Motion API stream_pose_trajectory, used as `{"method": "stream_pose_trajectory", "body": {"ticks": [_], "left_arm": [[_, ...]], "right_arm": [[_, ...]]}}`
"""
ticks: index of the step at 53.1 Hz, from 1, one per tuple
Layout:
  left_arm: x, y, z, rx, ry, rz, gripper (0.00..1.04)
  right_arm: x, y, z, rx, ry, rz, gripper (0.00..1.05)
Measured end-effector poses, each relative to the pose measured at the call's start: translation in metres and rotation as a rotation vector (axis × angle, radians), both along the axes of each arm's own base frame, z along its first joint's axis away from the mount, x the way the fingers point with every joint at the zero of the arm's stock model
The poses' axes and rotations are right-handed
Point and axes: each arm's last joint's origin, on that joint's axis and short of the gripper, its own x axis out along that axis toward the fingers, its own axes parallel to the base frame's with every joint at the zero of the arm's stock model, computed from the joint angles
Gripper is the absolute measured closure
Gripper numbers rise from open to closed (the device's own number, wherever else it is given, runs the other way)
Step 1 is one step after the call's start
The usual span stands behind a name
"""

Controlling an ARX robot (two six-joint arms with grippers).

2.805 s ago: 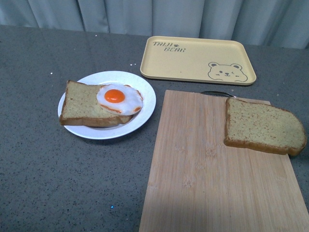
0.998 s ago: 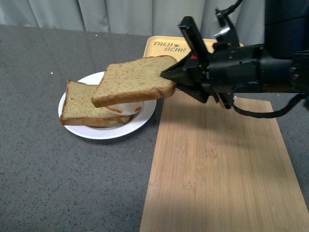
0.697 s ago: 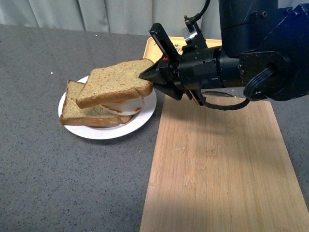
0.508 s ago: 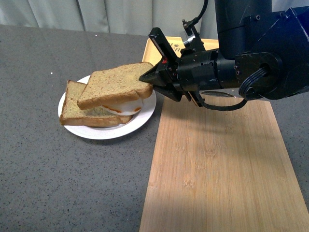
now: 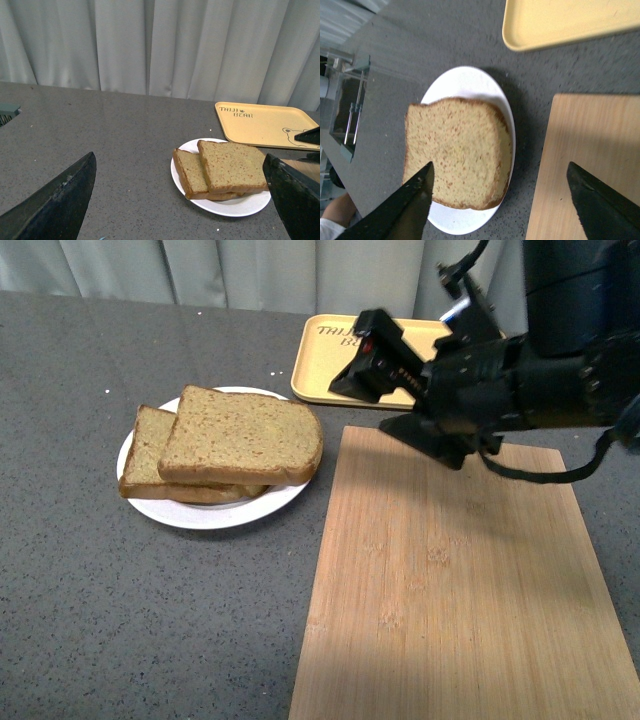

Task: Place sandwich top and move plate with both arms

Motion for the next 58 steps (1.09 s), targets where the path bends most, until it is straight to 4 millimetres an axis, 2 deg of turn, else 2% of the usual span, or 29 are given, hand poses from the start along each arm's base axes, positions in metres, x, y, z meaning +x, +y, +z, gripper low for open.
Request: {"method": "stream_pose_trajectory", "body": {"ticks": [2,4,7,10,14,19,23,27,38,53,58], "left_arm": [[0.000,0.000,0.000,0.000,0.000,0.000,0.07],[0.000,0.000,0.000,0.000,0.000,0.000,0.07],[0.000,0.000,0.000,0.001,0.000,-0.002,0.07],[0.000,0.000,0.000,0.000,0.001,0.001,0.07],[0.000,0.000,0.000,0.000,0.000,0.001,0.07],[0.000,0.000,0.000,0.000,0.000,0.000,0.07],[0.000,0.000,0.000,0.000,0.000,0.000,0.07],[0.000,0.000,0.000,0.001,0.000,0.000,0.07],[0.000,0.000,0.000,0.001,0.001,0.000,0.07],[0.000,0.000,0.000,0.001,0.001,0.000,0.07],[0.000,0.000,0.000,0.001,0.001,0.000,0.07]], "right_arm": [[0.001,-0.002,0.002,-0.038,-0.061,-0.031,0.24],[0.000,-0.004,0.003,-0.121,-0.217,-0.118,0.29],[-0.010,-0.015,0.002,-0.303,-0.489,-0.322,0.39],[-0.029,-0.031,0.002,-0.456,-0.638,-0.446,0.49],[-0.049,-0.049,0.011,-0.562,-0.746,-0.516,0.61],[-0.071,-0.069,0.031,-0.605,-0.824,-0.541,0.77],[-0.083,-0.078,0.037,-0.622,-0.837,-0.539,0.87],[-0.107,-0.092,0.036,-0.655,-0.820,-0.516,1.04],[-0.146,-0.111,0.046,-0.657,-0.824,-0.506,1.04],[-0.178,-0.124,0.052,-0.661,-0.816,-0.509,1.04],[-0.189,-0.128,0.060,-0.663,-0.806,-0.502,1.04]]}}
